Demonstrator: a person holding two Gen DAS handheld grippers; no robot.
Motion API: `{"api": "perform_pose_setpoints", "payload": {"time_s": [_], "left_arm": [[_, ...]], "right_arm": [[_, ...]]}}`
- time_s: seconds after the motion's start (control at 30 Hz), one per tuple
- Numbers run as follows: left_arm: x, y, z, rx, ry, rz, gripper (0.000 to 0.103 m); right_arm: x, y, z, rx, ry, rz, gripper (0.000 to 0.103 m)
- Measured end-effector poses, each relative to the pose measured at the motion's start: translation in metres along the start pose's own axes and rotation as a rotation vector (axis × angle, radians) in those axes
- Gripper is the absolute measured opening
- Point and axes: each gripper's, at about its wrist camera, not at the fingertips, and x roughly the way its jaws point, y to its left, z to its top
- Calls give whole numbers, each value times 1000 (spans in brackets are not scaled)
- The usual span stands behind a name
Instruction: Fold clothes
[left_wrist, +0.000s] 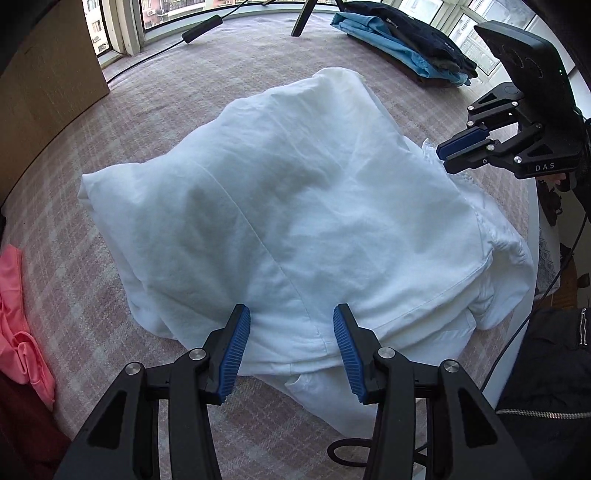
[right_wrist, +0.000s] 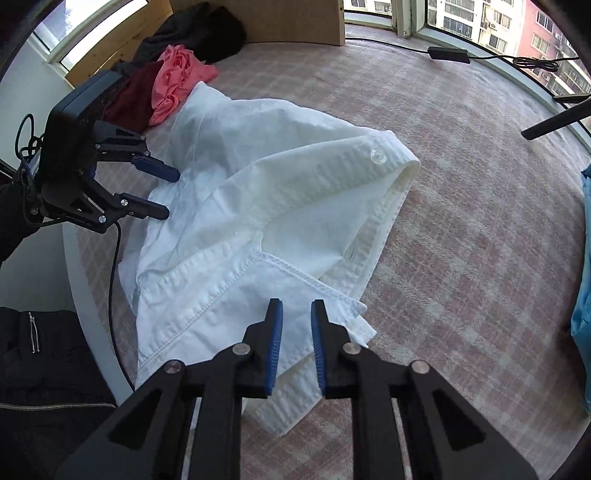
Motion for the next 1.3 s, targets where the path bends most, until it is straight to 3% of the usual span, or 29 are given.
{"api": "perform_pose_setpoints", "payload": {"time_s": [0.07, 0.13, 0.2, 0.27, 0.43, 0.47, 0.57, 0.7, 0.9, 1.0, 1.07, 1.13, 1.2, 1.3], "left_arm": [[0, 0, 0, 8, 3, 0, 45], [0, 0, -1, 10, 4, 1, 45], [1, -1, 0, 13, 6, 2, 45], [1, 0, -1, 12, 6, 1, 46], [0, 3, -1, 2, 1, -5, 46], [0, 3, -1, 1, 1, -5, 46], [1, 4, -1, 0, -1, -6, 46], [2, 5, -1, 0, 0, -8, 46], [2, 7, -1, -4, 0, -19, 47], [-1, 9, -3, -7, 6, -23, 47], [-7, 15, -1, -21, 10, -34, 47], [-30, 8, -12, -60, -21, -31, 47], [-53, 22, -10, -89, -74, -20, 47], [-73, 43, 9, -120, -147, 2, 49]], "right_arm": [[-1, 5, 2, -39, -8, -36, 14], [-3, 10, 7, -79, -18, -55, 23], [-6, 17, 17, -123, -28, -42, 47], [-3, 26, 27, -173, -21, -23, 50], [28, 31, 39, -227, 102, 18, 50], [32, 29, 39, -214, 128, 23, 48], [30, 21, 33, -163, 156, 62, 7], [3, 19, 18, -159, 123, 28, 4], [-52, 15, -9, -47, -3, -12, 4], [-27, 11, -21, 19, 72, -71, 6], [-8, 2, -25, 42, 172, -218, 11], [-15, -14, -21, 113, 168, -273, 11], [-43, -26, -13, 179, 57, -258, 11], [-68, -22, 14, 174, -84, -233, 11]]}}
